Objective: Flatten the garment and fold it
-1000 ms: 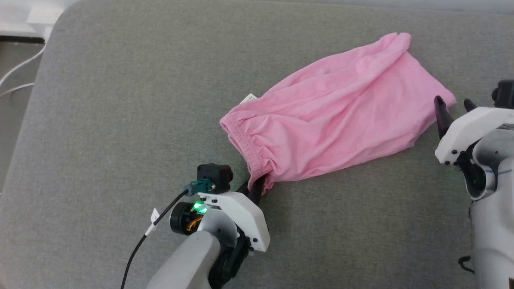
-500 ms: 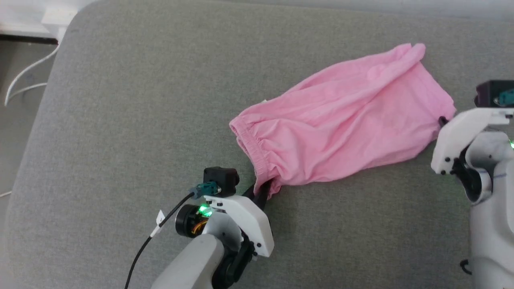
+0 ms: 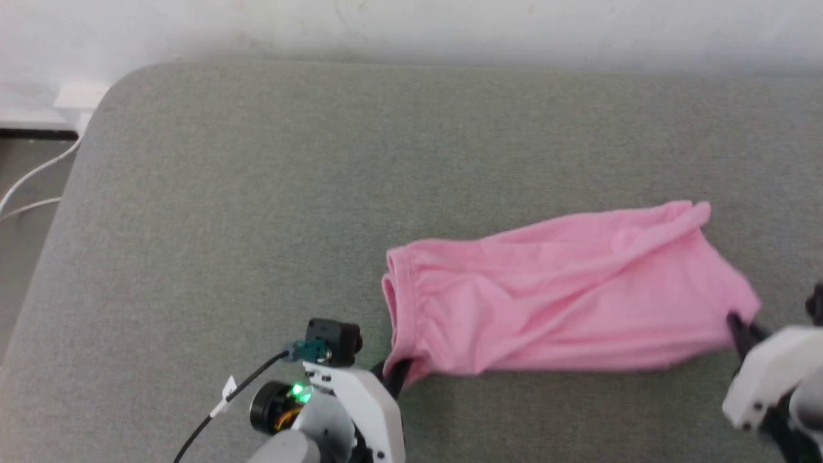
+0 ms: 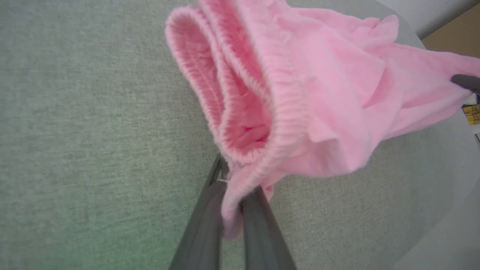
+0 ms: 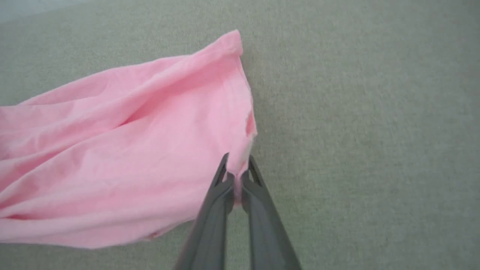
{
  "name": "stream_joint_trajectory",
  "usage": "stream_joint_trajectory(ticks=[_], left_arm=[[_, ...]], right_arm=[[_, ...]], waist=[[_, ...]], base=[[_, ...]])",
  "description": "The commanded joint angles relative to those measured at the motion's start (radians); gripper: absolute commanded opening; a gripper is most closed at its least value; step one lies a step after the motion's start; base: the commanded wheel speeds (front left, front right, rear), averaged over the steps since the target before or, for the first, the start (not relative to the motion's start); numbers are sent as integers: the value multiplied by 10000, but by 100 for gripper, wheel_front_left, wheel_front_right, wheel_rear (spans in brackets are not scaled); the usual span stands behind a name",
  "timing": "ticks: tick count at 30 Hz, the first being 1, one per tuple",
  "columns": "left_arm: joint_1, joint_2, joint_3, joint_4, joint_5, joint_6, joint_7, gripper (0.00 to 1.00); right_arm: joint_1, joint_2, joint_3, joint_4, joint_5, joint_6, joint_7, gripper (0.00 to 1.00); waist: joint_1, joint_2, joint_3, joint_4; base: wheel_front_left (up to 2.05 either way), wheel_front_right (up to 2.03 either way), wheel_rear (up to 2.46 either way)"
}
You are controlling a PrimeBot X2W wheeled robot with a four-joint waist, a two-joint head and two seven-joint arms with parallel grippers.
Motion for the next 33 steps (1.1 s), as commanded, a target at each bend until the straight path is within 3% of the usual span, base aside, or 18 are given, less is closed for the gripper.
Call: stream_joint_trajectory(ticks=[1,5,6,7,8,9,19,26,33], left_arm=[[239,191,-69,-163,-84,-3,201,0],[586,481,-230,-479,-165,8,595,0],[659,487,-230,-514,-208,11,593,14],[714,489,-242,-535,-224,-13,548,46],[770,468,-241,-542,-249,-23,487,100],[841,432,-233,-523,-300,-22,440,100],[1148,359,111,-405,-293,-218,-947,100],[1065,506,913,-358,176,-65,-2982,100],[616,441,1705,263,729,155,-4405,100]], right_arm=[[384,15,-86,85,338,-11,-94,0],[1146,20,22,1046,1213,-11,-647,0],[1223,21,51,1353,1352,-11,-829,0],[1275,21,114,1668,1452,-11,-988,22],[1308,21,208,1941,1507,-11,-1144,77],[1316,22,268,2188,1540,-11,-1312,100],[823,23,136,2562,1191,-11,-2842,100],[157,23,18,2387,562,-11,-3618,100],[-767,-208,19,3562,181,-11,-3639,100]], waist=[[2,0,-158,-179],[2,0,-162,-250],[2,0,-168,-262],[2,0,-185,-274],[2,0,-207,-280],[2,0,-234,-284],[2,0,-651,-270],[2,0,-708,-225],[2,0,-502,-126]], base=[[0,0,0],[0,0,0],[0,0,0],[0,0,0],[0,0,0],[0,0,0],[0,0,0],[0,0,0],[0,0,0]])
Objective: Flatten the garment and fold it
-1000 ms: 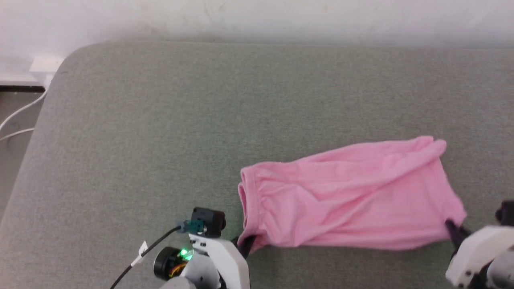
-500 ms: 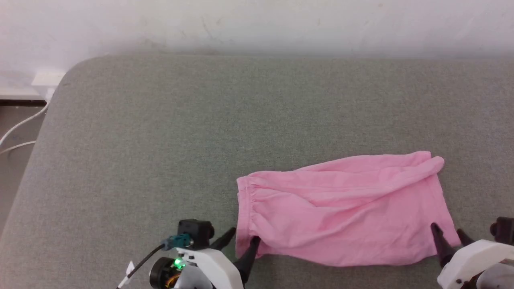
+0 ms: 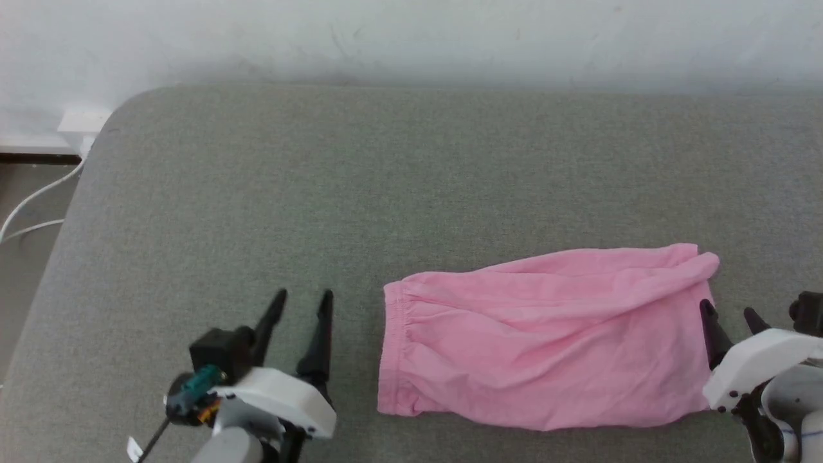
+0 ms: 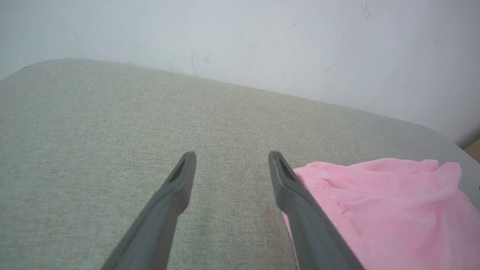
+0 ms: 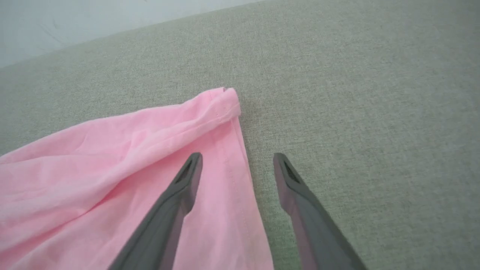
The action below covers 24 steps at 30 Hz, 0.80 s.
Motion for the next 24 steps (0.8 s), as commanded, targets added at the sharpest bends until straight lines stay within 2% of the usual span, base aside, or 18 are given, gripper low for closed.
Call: stream_joint_trajectory(ticks=[1,5,9,10,11,13,14,20,24], left_arm=[[-320,-73,260,100,235,114,-176,100],[-697,-395,1118,-201,1165,265,-268,100],[-662,-806,1882,-706,2382,93,-273,100],[-618,-914,2049,-809,2634,24,-274,100],[-569,-1022,2201,-884,2851,-61,-274,100],[-465,-1209,2459,-971,3220,-243,-275,100],[-410,-1296,2585,-986,3368,-325,-275,100],[-128,-1628,3191,-1009,4022,-811,-276,100],[32,-1812,3487,-958,4260,-1099,-276,100]], right_arm=[[-313,-105,0,352,-101,-11,155,100],[-726,-250,109,1175,-53,-11,758,100],[-953,-231,263,1688,180,-11,1660,100],[-963,-213,311,1723,266,-11,1886,97],[-956,-191,365,1712,355,-11,2076,44],[-888,-150,532,1576,549,-11,2372,23],[-843,-134,604,1446,644,-11,2435,0],[-444,-112,747,556,1058,-11,2668,0],[-192,-344,299,-63,988,-11,2514,0]], waist=[[0,0,111,68],[0,0,311,160],[0,0,407,189],[0,0,413,190],[0,0,411,191],[0,0,400,184],[0,0,389,174],[0,0,195,78],[0,0,64,54]], base=[[0,0,0],[0,0,0],[0,0,0],[0,0,0],[0,0,0],[0,0,0],[0,0,0],[0,0,0],[0,0,0]])
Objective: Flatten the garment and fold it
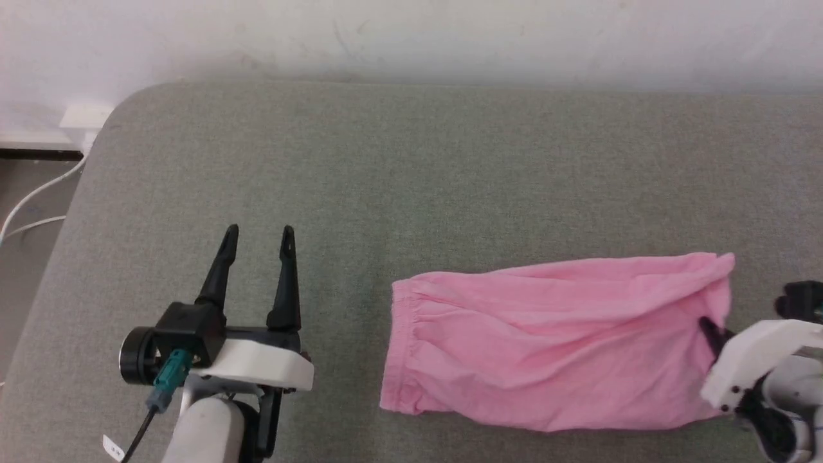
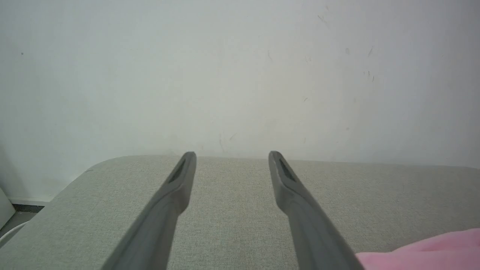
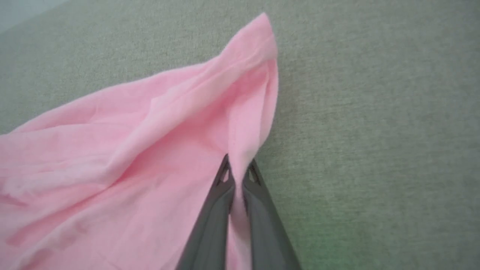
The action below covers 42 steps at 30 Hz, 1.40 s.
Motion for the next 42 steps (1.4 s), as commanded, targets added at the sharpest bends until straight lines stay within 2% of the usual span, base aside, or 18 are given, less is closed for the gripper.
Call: stream_joint_trajectory(ticks=[1,6,9,12,15,16,20,24,31,35,36,37,38,42], left_arm=[[180,-115,152,54,146,-162,-46,100],[288,-320,480,276,221,-476,-46,100],[337,-425,619,368,299,-617,-47,100],[379,-509,735,417,371,-731,-47,100],[388,-583,801,483,435,-850,-47,100],[388,-583,801,483,435,-850,-47,100],[371,-662,856,578,502,-974,-47,100],[295,-725,875,654,532,-1070,-47,100],[118,-807,813,700,501,-1170,-47,100],[58,-830,766,747,479,-1192,-47,100],[49,-834,756,758,471,-1194,-47,100],[42,-837,752,768,465,-1192,-47,100],[41,-840,748,779,460,-1192,-47,100],[75,-847,760,816,448,-1182,-47,100]], right_arm=[[148,-163,-385,-263,-105,-7,-158,0],[331,-277,-1522,-846,-1002,-7,-274,0],[453,-176,-1762,-1441,-1537,-7,-1,0],[686,32,-1433,-2409,-1747,-7,577,0],[1048,198,-651,-3696,-1718,-7,1366,0],[1048,198,-651,-3696,-1718,-7,1366,0],[1426,299,855,-5281,-1661,-7,2415,0],[1272,214,2733,-5903,-1775,-7,3016,0],[56,-421,5367,-4293,-1596,-7,3156,0],[-638,-578,6284,-3107,-1307,-7,3017,0],[-797,-645,6482,-2884,-1248,-7,2963,5],[-964,-720,6711,-2686,-1162,-7,2893,38],[-1105,-776,6888,-2523,-1046,-7,2805,100],[-1618,-939,7293,-2330,-672,-7,2219,100]], waist=[[0,0,-89,-21],[0,0,-187,9],[0,0,-224,55],[0,0,-250,104],[0,0,-287,187],[0,0,-287,187],[0,0,-319,280],[0,0,-262,378],[0,0,-19,631],[0,0,97,779],[0,0,119,811],[0,0,130,834],[0,0,137,854],[0,0,100,865]], base=[[0,0,0],[0,0,0],[0,0,0],[0,0,0],[0,0,0],[0,0,0],[0,0,0],[0,0,0],[0,0,0],[0,0,0],[0,0,0],[0,0,0],[0,0,0],[0,0,0]])
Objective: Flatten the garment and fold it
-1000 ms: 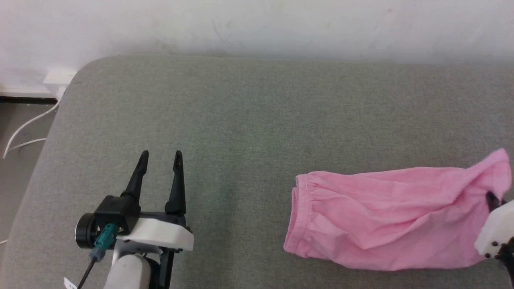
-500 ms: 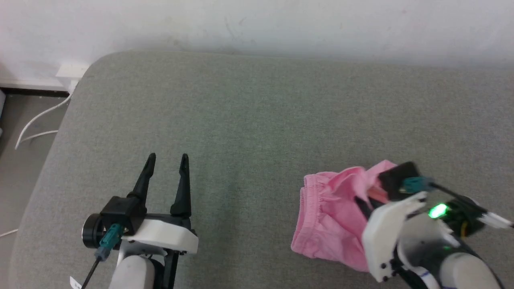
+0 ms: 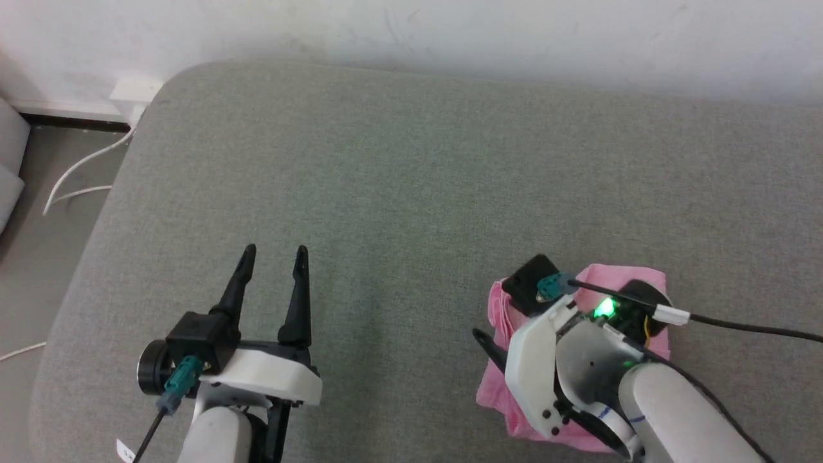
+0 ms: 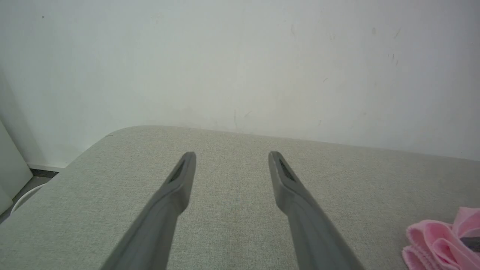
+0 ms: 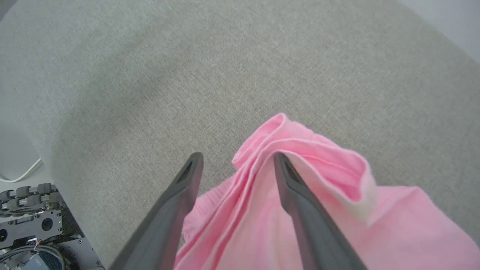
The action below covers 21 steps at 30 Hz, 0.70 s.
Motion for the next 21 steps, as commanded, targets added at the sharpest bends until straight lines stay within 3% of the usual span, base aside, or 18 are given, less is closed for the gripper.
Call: stream_joint_trajectory(ticks=[1,6,13,17,21], left_arm=[[-73,-46,16,39,-23,11,-47,100],[-16,-48,-2,43,-67,36,-47,100],[83,-49,36,-133,2,49,-47,100],[145,-50,122,-278,53,59,-47,100],[180,-50,259,-394,97,60,-47,100]], right_arm=[[-440,-94,118,-183,245,-7,-664,100],[-587,151,-429,-795,858,-7,-2459,100],[970,1068,-3392,-1659,1467,-7,-4614,100],[2313,1257,-5006,-1506,958,-7,-5101,100],[3242,1294,-5632,-822,1248,-7,-5171,100]], waist=[[-1,0,-71,-50],[-1,0,-269,-199],[-1,0,-519,-459],[-1,0,-561,-639],[-1,0,-550,-822]], base=[[0,0,0],[0,0,0],[0,0,0],[0,0,0],[0,0,0]])
